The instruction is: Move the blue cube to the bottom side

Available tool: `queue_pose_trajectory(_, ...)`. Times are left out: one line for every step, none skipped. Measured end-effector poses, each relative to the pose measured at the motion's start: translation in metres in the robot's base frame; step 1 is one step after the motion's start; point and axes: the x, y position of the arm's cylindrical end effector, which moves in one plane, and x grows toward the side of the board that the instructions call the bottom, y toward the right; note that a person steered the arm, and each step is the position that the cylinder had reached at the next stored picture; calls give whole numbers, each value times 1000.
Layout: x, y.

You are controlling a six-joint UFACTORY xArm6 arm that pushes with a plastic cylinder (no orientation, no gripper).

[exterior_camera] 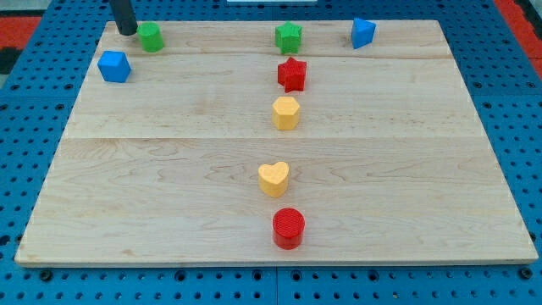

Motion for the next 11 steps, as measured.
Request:
queue_pose_trajectory(7, -26)
queue_pose_trajectory(45, -25)
queue_pose_trajectory(84, -22)
queue_pose_trajectory(114, -15)
queue_pose_trajectory(54, -8)
queue_pose_trajectory(83, 32)
queue_pose_trajectory(130, 17)
queue_pose_trajectory(136, 51)
queue_pose_trajectory(114, 7)
queue_pose_trajectory(123, -39)
queue_pose_trajectory(179, 10)
